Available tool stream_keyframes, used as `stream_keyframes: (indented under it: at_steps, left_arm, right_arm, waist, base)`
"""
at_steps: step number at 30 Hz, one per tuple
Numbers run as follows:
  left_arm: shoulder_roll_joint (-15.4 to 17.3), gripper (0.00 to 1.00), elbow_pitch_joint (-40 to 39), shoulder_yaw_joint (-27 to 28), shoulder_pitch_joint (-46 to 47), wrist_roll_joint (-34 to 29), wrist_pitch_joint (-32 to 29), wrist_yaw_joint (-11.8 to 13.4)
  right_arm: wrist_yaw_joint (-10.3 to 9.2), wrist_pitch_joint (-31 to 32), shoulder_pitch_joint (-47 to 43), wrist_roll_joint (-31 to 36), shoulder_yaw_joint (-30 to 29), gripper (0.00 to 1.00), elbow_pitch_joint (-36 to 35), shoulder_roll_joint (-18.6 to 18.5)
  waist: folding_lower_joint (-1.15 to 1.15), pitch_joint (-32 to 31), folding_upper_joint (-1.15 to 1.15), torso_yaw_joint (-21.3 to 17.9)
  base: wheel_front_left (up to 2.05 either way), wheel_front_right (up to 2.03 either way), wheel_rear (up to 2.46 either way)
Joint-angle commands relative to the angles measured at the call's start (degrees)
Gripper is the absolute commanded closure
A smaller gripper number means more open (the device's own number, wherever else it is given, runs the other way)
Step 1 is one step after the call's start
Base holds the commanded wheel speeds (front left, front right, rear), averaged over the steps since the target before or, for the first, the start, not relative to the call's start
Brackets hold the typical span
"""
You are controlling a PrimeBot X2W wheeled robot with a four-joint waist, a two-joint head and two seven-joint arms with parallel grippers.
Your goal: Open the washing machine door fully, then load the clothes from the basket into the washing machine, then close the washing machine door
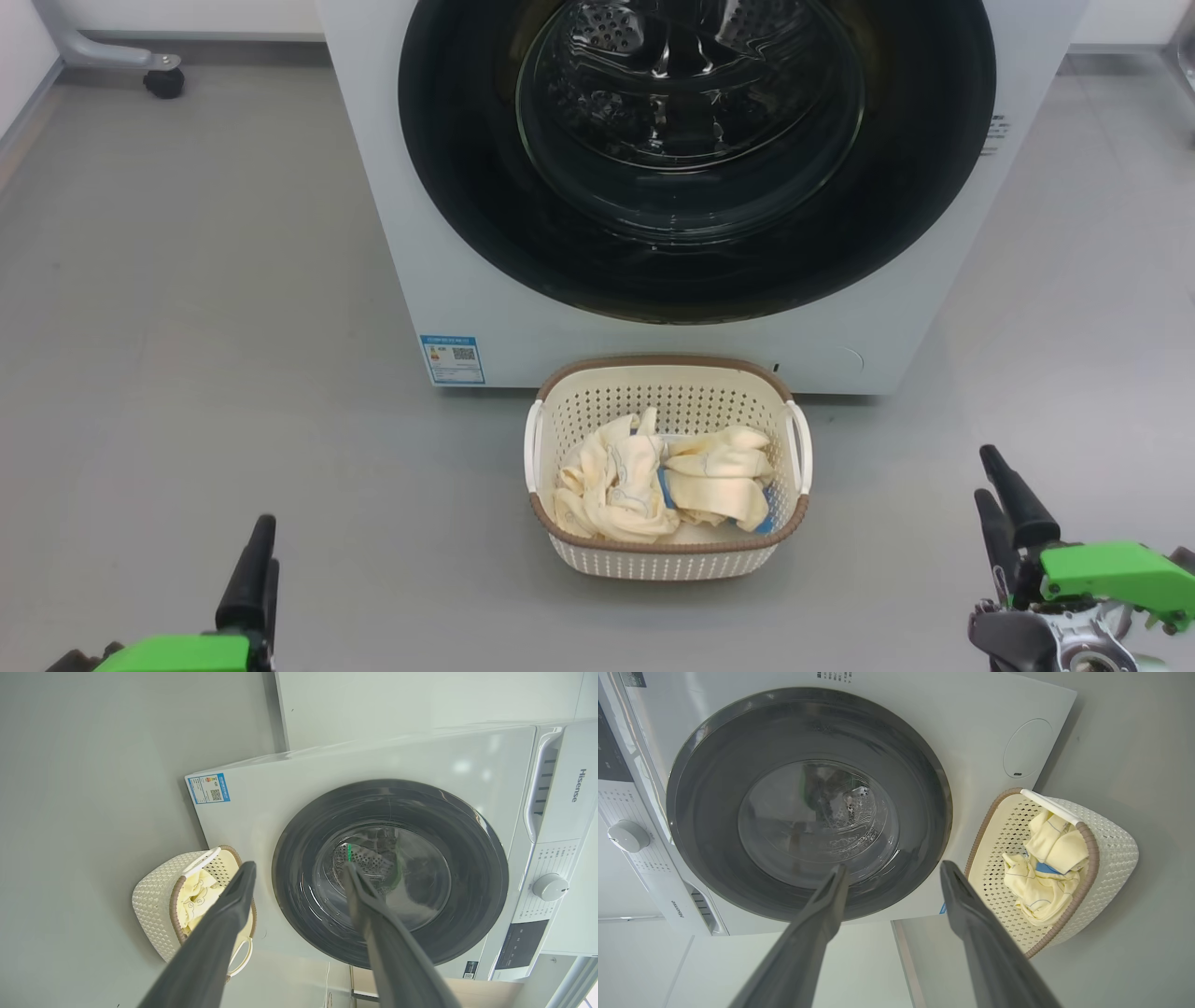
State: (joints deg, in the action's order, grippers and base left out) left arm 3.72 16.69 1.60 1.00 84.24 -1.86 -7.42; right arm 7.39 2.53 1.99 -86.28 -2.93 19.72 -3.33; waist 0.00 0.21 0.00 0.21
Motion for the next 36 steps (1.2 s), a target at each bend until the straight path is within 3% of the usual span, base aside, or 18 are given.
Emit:
stream_keyframes:
  at_steps: [1, 36]
  left_arm:
    - [1.40, 0.00, -2.31, 0.43, 3.04, -0.98, 0.55, -0.02]
    - [6.26, 0.00, -1.62, -2.58, 6.35, -28.19, 6.28, -0.04]
  right_arm:
    - [0.02, -0.60, 3.93, 0.69, 0.48, 0.00, -1.77, -1.52]
    - [0.05, -6.86, 11.07, 23.39, 9.91, 0.00, 3.01, -7.57]
  waist:
    - [0.00, -0.01, 0.00, 0.01]
    - [0.00, -0.25, 0.00, -0.11]
  base:
    - [0.00, 0.00, 0.00]
    - [0.00, 0.00, 0.00]
